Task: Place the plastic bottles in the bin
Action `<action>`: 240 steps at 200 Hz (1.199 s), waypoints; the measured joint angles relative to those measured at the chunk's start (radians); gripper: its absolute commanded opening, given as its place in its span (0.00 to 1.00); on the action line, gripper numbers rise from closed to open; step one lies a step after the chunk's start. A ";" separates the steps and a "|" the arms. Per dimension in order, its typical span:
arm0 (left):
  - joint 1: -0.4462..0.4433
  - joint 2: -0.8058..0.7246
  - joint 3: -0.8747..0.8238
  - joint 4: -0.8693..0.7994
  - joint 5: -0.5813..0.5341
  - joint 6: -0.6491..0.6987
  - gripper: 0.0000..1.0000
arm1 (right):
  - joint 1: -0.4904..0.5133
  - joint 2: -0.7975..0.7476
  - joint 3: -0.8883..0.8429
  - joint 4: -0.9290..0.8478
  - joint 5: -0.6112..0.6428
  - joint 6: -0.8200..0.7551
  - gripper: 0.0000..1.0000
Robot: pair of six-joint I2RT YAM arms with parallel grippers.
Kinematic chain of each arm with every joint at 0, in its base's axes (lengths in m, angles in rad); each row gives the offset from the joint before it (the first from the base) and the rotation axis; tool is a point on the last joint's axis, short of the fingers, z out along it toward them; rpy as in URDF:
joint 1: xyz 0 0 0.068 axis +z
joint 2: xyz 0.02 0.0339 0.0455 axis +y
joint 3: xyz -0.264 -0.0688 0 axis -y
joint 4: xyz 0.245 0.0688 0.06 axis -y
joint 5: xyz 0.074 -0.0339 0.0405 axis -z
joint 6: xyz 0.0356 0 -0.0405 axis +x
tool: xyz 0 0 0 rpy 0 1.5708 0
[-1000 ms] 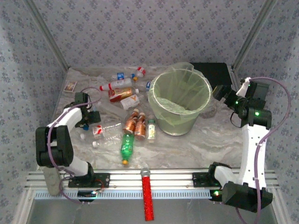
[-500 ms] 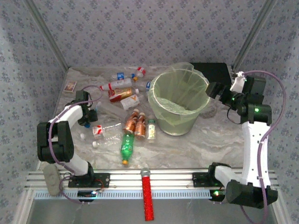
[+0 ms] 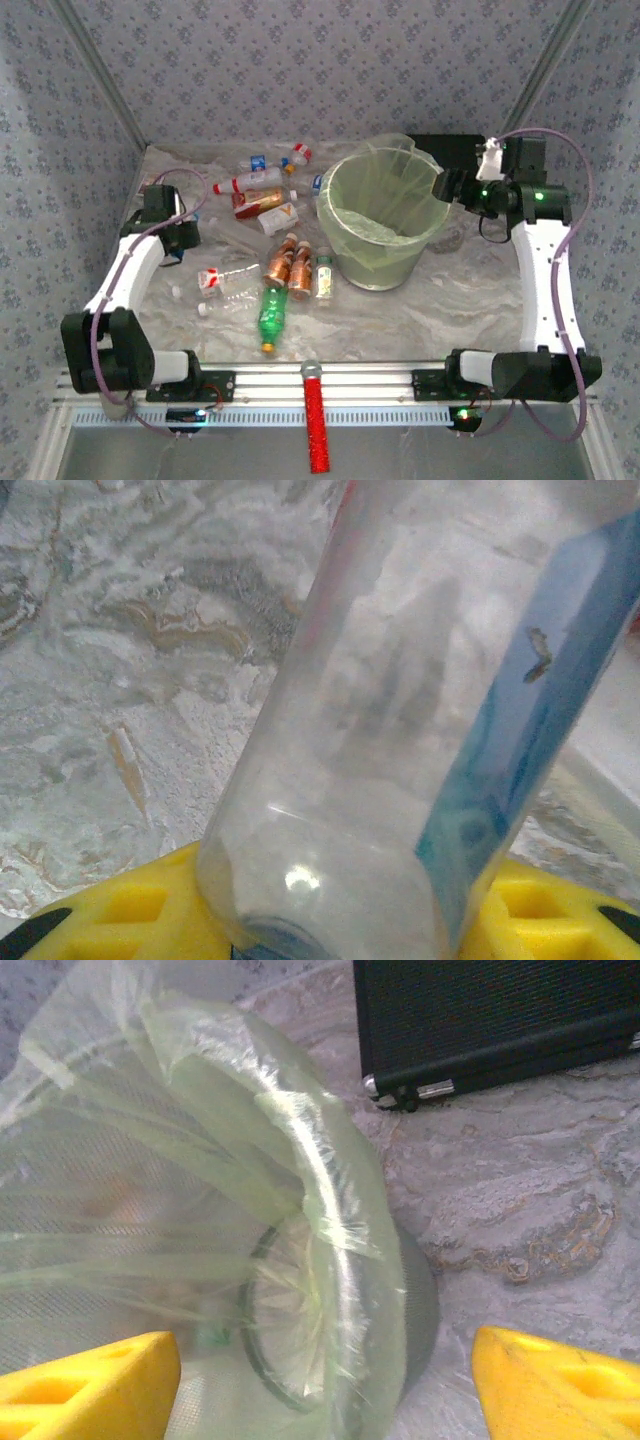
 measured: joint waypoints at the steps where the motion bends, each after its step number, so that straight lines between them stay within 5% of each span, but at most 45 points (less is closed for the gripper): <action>1: 0.000 -0.003 0.001 -0.001 0.002 0.000 0.40 | 0.002 0.000 0.001 0.000 0.002 0.000 0.78; 39: -0.045 -0.144 0.030 -0.029 0.121 -0.029 0.40 | 0.135 -0.020 0.064 0.022 0.024 -0.002 0.77; 79: -0.269 -0.256 0.087 0.065 0.279 -0.096 0.39 | 0.318 -0.025 0.146 0.138 -0.042 0.056 0.84; 123: -0.499 -0.217 0.141 0.237 0.362 -0.151 0.38 | 0.519 0.181 0.319 0.241 -0.130 0.102 0.92; 160: -0.616 -0.132 0.195 0.309 0.377 -0.156 0.38 | 0.590 0.338 0.404 0.251 -0.172 0.108 0.94; 193: -0.656 -0.090 0.226 0.327 0.380 -0.154 0.38 | 0.592 0.395 0.433 0.259 -0.196 0.124 0.84; 221: -0.666 -0.076 0.240 0.329 0.378 -0.154 0.40 | 0.593 0.418 0.468 0.259 -0.209 0.135 0.58; 240: -0.668 -0.071 0.247 0.332 0.368 -0.154 0.51 | 0.594 0.420 0.477 0.257 -0.207 0.139 0.47</action>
